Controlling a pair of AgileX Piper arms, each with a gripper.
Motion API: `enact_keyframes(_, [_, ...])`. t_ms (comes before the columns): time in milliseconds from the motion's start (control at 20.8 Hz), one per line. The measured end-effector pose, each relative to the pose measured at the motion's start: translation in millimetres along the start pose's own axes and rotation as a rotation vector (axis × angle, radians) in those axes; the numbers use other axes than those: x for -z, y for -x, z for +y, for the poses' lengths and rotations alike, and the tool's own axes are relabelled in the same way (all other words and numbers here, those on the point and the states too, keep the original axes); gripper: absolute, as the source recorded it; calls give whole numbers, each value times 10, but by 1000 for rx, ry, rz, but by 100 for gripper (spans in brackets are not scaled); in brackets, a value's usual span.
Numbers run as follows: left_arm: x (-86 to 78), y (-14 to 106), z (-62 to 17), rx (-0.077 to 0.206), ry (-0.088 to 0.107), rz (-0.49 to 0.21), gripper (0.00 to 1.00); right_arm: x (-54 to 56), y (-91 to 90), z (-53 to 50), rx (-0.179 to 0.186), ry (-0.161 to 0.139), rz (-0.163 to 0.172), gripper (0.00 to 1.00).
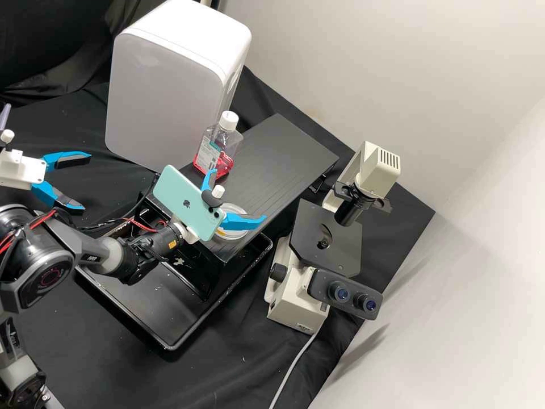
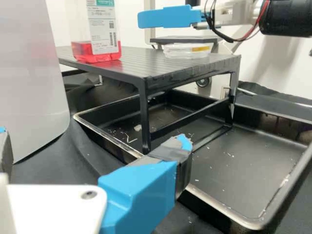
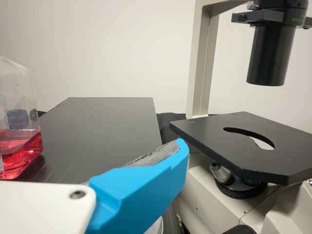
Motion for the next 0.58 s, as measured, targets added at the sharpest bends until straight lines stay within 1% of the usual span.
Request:
enact_keyframes(481, [0,0,0,0,0,0,100,0,0,0,0,0,0,100])
enact_keyframes(577, [0,0,0,0,0,0,100,-16,28,-14,3,0,-3,100])
